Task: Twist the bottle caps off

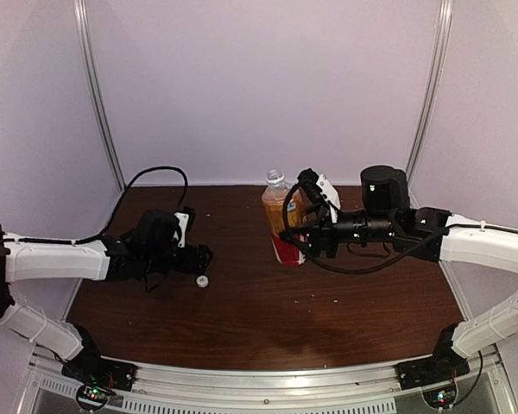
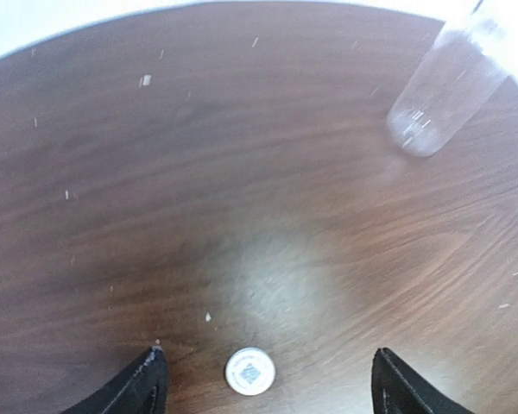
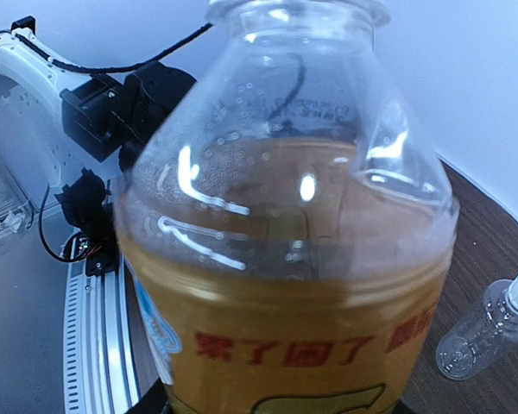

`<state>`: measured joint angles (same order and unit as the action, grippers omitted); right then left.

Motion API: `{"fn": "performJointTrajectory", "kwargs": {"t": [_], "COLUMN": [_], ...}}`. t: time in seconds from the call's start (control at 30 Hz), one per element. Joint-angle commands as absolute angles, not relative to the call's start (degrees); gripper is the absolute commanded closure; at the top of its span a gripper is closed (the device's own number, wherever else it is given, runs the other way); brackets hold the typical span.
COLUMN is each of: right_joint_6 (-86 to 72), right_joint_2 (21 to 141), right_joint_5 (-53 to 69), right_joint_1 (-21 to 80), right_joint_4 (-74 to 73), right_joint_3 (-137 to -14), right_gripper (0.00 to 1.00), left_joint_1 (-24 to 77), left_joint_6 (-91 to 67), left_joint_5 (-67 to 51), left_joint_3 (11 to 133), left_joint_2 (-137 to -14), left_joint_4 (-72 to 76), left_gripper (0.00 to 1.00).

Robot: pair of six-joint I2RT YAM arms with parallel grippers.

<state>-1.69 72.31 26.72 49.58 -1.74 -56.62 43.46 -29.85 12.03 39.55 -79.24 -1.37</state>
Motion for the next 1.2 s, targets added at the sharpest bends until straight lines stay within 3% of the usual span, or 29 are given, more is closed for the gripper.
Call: {"fn": "performJointTrajectory", "kwargs": {"t": [0.0, 0.47, 0.73, 1.17], "right_joint_6": [-1.8, -2.0, -3.1, -4.1], "right_joint_2": [70.7, 74.4, 76.6, 79.5], "right_joint_5": [25.8, 36.8, 42.7, 47.4], "right_joint_1": [49.3, 49.4, 49.6, 51.0], "right_joint_4": [-1.0, -1.0, -0.2, 2.3], "right_joint_3": [-56.3, -59.7, -61.6, -62.9], "right_gripper": [0.71, 0.68, 0.68, 0.68], "left_joint_1": [43.1, 43.1, 43.1, 43.4], "left_joint_6": [-25.4, -13.4, -10.4, -15.8], "left_joint_5": [7.8, -18.9, -32.0, -41.7], "left_joint_3": [44.0, 57.1, 60.5, 66.2], "left_joint_2": [-71.5, -56.9, -58.3, -67.9], "left_joint_4": [-3.9, -8.1, -7.7, -1.9], "left_gripper": [0.16, 0.1, 0.1, 0.16]}}
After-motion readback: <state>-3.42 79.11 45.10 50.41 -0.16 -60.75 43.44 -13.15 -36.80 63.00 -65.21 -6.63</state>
